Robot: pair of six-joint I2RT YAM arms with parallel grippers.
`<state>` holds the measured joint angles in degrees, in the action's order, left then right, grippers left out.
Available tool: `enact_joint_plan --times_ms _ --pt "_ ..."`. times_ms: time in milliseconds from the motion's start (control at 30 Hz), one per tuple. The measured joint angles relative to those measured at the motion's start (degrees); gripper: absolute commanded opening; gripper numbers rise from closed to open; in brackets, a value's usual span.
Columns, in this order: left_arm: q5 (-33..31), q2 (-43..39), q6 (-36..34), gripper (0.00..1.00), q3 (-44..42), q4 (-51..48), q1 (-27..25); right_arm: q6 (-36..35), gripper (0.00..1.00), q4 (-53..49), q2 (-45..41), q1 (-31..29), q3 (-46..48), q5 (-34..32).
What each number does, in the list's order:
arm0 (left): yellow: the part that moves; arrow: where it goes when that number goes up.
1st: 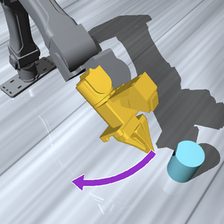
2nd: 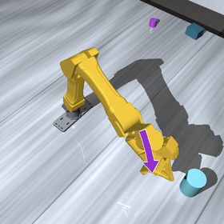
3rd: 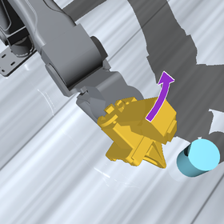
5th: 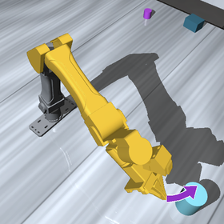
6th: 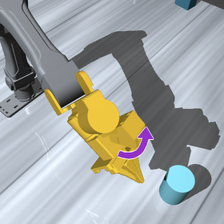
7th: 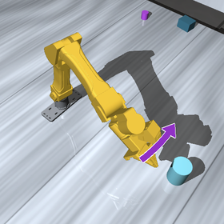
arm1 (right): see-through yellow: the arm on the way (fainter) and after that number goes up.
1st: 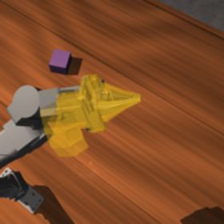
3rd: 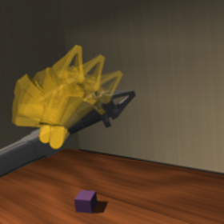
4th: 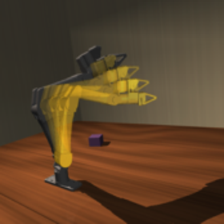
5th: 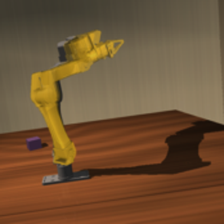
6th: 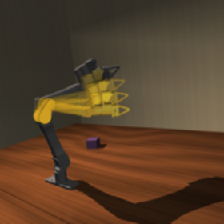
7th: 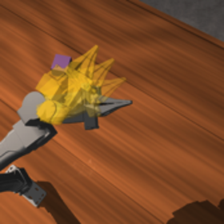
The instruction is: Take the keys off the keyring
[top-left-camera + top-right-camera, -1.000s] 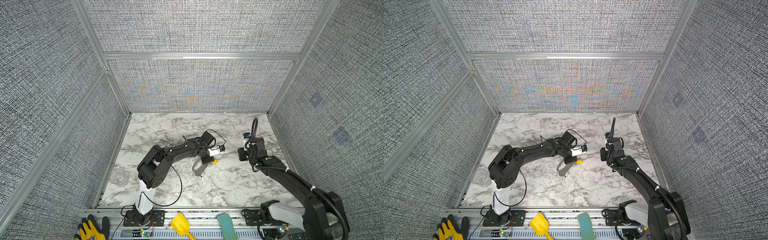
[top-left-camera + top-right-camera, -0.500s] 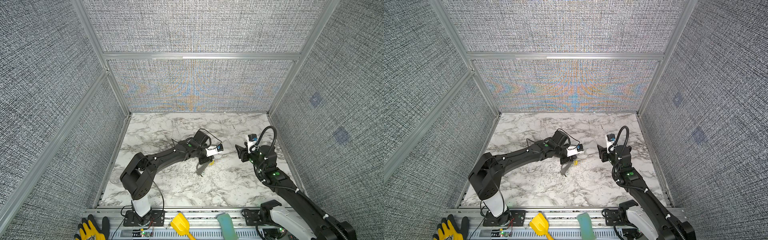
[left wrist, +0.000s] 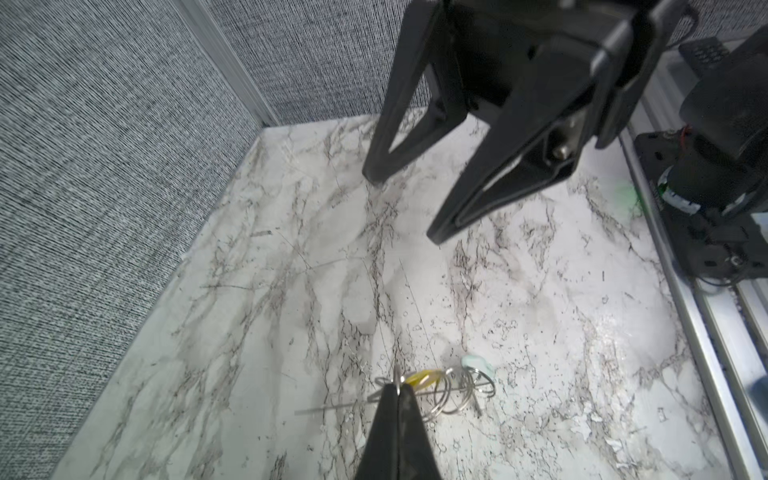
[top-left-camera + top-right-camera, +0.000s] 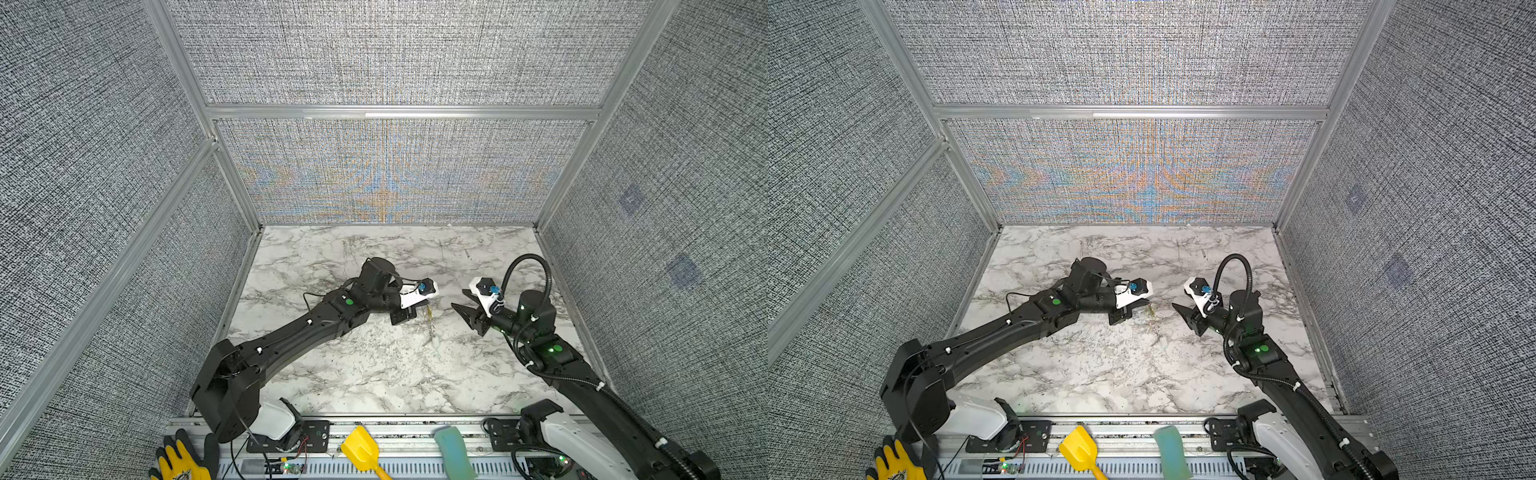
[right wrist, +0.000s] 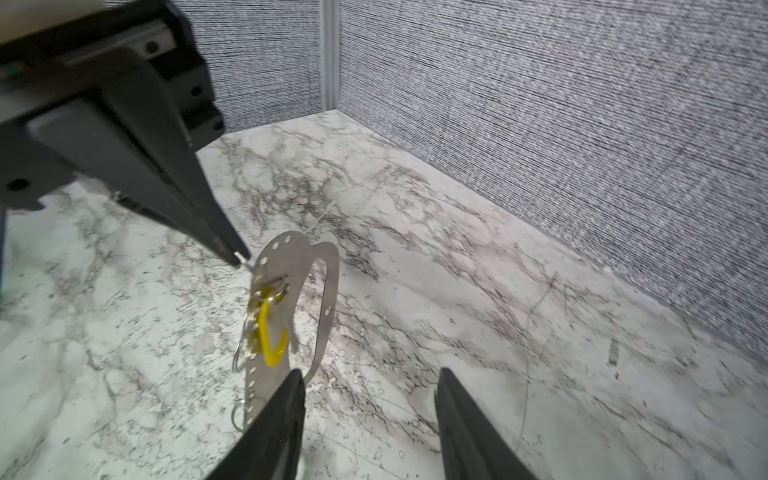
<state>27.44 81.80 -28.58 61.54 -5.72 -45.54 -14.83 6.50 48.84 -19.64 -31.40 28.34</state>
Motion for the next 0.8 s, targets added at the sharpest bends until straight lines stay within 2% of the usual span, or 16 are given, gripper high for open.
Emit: enact_joint_plan --times_ms 133,367,800 --pt "3.13 -1.55 1.46 0.00 -0.02 2.12 0.87 -3.21 0.47 -2.97 0.44 -1.55 -3.37 2.93" --pt "7.41 -3.80 2.54 0.00 -1.92 5.09 1.07 -6.93 0.31 -5.95 2.51 -3.69 -6.51 6.86" --pt "10.51 -4.87 3.34 0.00 -2.64 7.13 1.20 -7.52 0.29 -7.17 2.43 -5.35 -7.89 9.84"
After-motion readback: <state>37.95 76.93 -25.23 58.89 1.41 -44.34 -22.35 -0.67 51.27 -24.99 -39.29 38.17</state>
